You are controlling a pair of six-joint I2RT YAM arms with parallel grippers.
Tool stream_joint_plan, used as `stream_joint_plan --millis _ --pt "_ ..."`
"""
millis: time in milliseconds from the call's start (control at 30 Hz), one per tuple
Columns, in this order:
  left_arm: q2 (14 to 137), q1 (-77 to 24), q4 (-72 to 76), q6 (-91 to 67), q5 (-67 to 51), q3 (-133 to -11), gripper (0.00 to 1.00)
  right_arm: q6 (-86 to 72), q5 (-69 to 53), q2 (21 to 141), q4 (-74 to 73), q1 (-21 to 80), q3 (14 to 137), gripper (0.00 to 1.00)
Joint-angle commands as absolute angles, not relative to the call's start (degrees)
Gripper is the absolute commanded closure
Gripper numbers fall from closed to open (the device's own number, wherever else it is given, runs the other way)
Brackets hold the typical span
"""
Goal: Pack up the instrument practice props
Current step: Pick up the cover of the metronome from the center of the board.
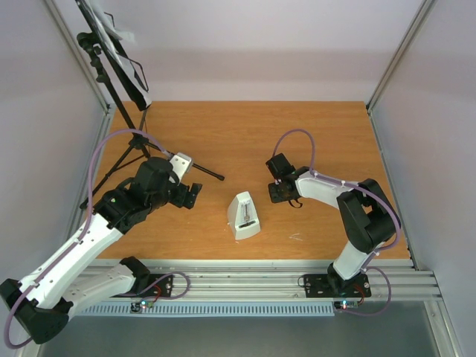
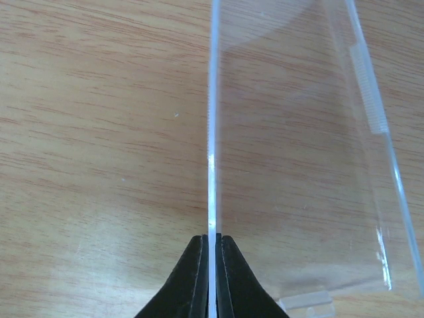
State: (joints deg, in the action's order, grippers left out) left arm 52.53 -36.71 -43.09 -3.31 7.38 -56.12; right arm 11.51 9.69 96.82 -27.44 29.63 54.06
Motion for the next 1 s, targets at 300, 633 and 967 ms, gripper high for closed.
stream_joint_plan --millis 300,633,967 --pt "51.21 -36.52 -40.62 -2.57 8.7 -55.21 0.03 10.99 11.15 84.35 -28.83 29.88 52.74 0.99" --pt "46.66 -36.55 -37.29 -2.32 1.43 -54.58 0.03 13.54 -19.31 58.84 -31.36 29.8 53.99 0.99" --pt "39.92 -36.55 -24.59 -11.28 -26.81 -50.53 0.02 6.64 -61.65 48.21 -24.1 29.84 55.73 0.99"
